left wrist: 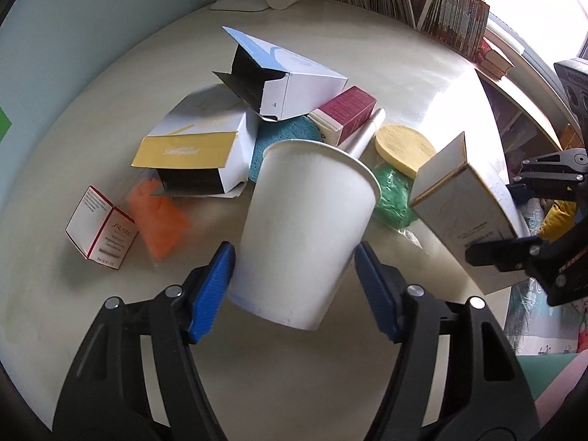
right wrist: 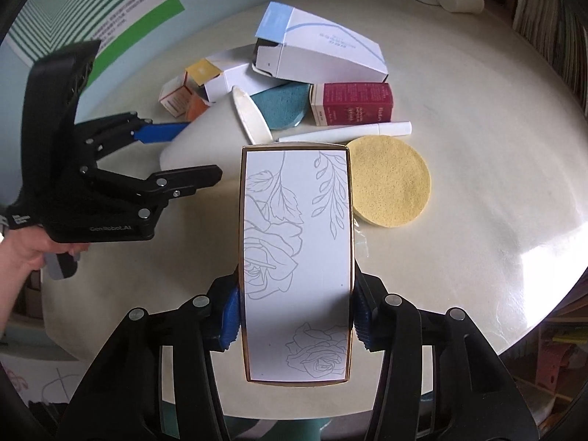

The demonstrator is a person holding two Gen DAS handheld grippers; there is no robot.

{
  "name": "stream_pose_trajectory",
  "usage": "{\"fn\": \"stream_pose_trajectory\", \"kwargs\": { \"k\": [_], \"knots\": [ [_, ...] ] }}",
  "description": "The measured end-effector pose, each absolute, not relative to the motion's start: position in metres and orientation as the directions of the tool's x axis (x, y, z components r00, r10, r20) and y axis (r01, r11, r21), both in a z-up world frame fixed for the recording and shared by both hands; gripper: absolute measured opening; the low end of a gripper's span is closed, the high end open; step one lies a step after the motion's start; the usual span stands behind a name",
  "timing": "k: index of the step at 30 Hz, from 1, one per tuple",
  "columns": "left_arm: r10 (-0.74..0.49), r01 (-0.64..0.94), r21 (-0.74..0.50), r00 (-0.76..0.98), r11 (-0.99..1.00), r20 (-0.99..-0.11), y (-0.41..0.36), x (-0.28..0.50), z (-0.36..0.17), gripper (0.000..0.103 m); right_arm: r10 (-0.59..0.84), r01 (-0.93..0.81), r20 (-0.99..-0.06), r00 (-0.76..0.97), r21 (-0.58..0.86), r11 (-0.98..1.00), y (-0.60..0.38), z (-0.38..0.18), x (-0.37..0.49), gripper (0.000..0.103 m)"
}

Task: Collect trash
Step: 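Carry the cup and floral box over to the teal wastebasket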

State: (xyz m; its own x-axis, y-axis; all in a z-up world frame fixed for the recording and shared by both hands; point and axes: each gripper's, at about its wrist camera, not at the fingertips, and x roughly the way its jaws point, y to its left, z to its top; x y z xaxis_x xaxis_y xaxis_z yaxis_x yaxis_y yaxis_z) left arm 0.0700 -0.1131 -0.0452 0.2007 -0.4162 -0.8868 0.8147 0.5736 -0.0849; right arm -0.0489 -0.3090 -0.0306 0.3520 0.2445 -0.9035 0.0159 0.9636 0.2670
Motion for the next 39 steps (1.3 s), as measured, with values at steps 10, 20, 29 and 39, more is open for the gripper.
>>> {"fn": "stream_pose_trajectory", "kwargs": {
  "k": [10, 20, 29, 39],
  "knots": [
    [-0.448, 0.792, -0.132, 0.191, 0.596, -0.874, -0.108, 0.046, -0.032, 0.057, 0.270, 0.023, -0.879, 0.394, 0.303, 0.953, -0.323, -0.005, -0.066, 0.050],
    [-0.435, 0.789, -0.113, 0.208, 0.604, -0.876, -0.114, 0.022, -0.010, 0.057, 0.219, 0.098, -0.863, 0.455, 0.293, 0.951, -0.324, 0.019, -0.099, 0.049],
    [-0.461, 0.858, -0.074, 0.199, 0.508, -0.865, -0.171, -0.014, 0.009, 0.057, 0.123, 0.246, -0.848, 0.516, 0.284, 0.927, -0.373, 0.027, -0.154, 0.050],
    [-0.507, 0.933, -0.096, 0.101, 0.348, -0.856, -0.286, -0.103, 0.022, 0.057, 0.050, 0.404, -0.850, 0.524, 0.300, 0.864, -0.465, 0.014, -0.268, 0.050]
  ]
}}
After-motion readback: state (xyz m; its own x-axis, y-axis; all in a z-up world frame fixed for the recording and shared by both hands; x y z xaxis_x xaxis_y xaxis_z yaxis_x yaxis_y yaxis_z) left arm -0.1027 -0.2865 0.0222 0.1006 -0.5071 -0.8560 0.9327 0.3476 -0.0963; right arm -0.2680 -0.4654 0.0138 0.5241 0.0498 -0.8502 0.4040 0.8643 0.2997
